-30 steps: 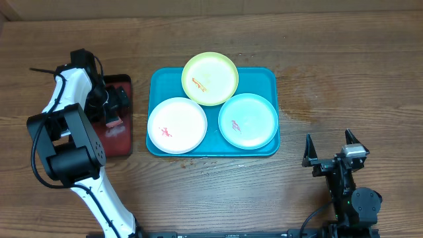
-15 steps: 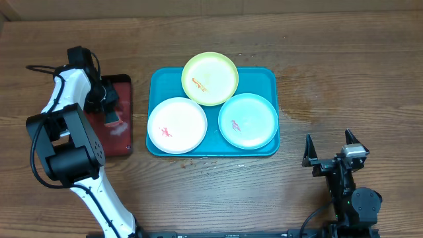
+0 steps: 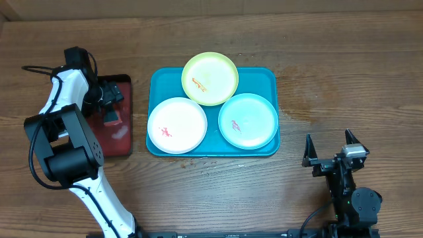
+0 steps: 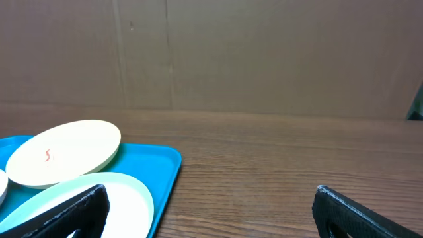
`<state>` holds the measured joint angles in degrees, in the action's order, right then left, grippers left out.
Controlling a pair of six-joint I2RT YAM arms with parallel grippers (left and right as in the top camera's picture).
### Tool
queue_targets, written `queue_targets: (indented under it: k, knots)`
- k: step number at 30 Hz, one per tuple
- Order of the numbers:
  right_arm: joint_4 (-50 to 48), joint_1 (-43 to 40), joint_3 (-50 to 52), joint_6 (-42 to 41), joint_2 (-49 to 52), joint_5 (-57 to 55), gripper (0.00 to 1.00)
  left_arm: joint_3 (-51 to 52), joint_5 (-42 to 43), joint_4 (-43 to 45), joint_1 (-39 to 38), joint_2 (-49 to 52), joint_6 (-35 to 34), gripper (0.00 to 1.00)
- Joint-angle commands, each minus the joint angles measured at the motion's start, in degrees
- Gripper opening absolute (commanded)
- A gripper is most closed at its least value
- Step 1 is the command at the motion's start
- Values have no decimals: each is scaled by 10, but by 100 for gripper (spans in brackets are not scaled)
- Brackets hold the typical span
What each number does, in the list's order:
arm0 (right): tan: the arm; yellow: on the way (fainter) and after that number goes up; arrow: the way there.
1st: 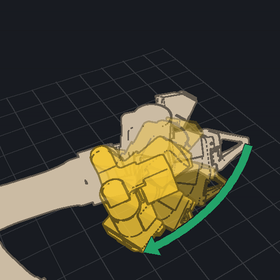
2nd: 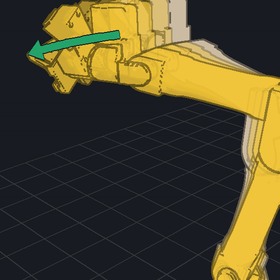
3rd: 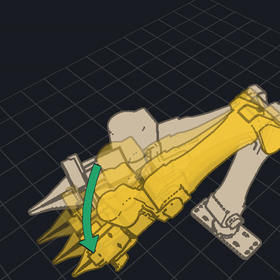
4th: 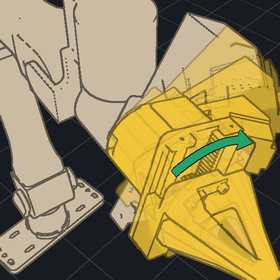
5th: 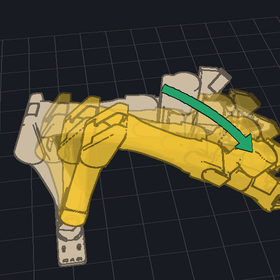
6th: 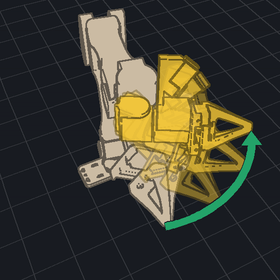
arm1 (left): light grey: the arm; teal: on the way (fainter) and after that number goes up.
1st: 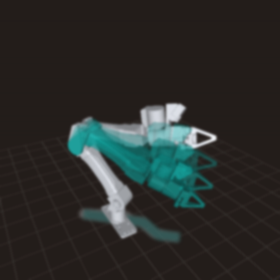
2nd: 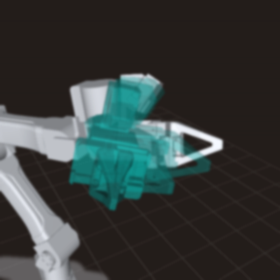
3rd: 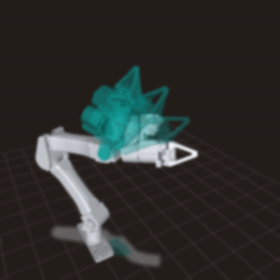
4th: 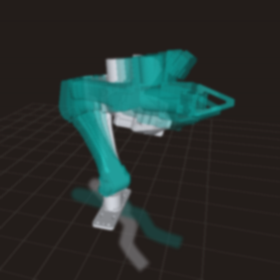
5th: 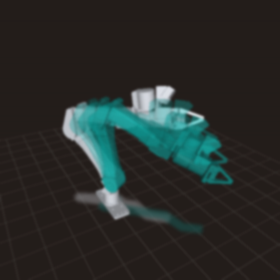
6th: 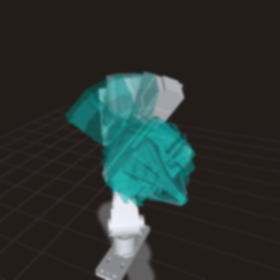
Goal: Clean dirty plates on tray and stack at the side
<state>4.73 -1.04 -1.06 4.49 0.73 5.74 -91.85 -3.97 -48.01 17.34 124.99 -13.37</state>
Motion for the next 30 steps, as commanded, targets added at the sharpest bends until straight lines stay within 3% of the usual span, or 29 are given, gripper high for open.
queue_targets:
  k: [1,2,3,5,7,11,12,13,14,15,23,25,26,27,29,30]
  knots:
    - [-3,3,6,-2,-6,-3,100,15,-10,6,-4,14,16,100]
    - [-3,3,6,-2,-6,-3,100,15,-10,9,-4,14,21,100]
    - [-3,3,6,-2,-6,-3,100,15,-10,11,-4,14,22,87]
    - [-3,3,6,-2,-6,-3,100,15,-10,16,-4,14,22,41]
    - [-3,3,6,-2,-6,-3,100,15,-10,17,-4,14,22,8]
    - [-3,3,6,-2,-6,-3,100,15,-9,10,-4,14,22,4]
    - [-3,3,6,-2,-6,-3,100,15,-9,4,-4,14,22,10]
    - [-3,3,6,-2,-6,-3,100,15,-9,-1,-4,14,22,32]
    - [-3,3,6,-2,-6,-3,100,15,-9,-10,-4,14,22,69]
    - [-3,3,6,-2,-6,-3,100,15,-9,-20,-4,14,22,100]
    - [-3,3,6,-2,-6,-3,100,15,-9,-92,-4,14,22,100]
    - [-3,3,6,-2,-6,-3,100,15,-9,-97,-4,14,22,85]
    - [-3,3,6,-2,-6,-3,100,15,-9,-98,-4,14,22,70]
    - [-3,3,6,-2,-6,-3,100,15,-9,-98,-4,14,22,45]
    - [-3,3,6,-2,-6,-3,100,15,-9,-98,-4,14,22,8]
    - [-3,3,6,-2,-6,-3,100,15,-9,-98,-4,14,22,4]
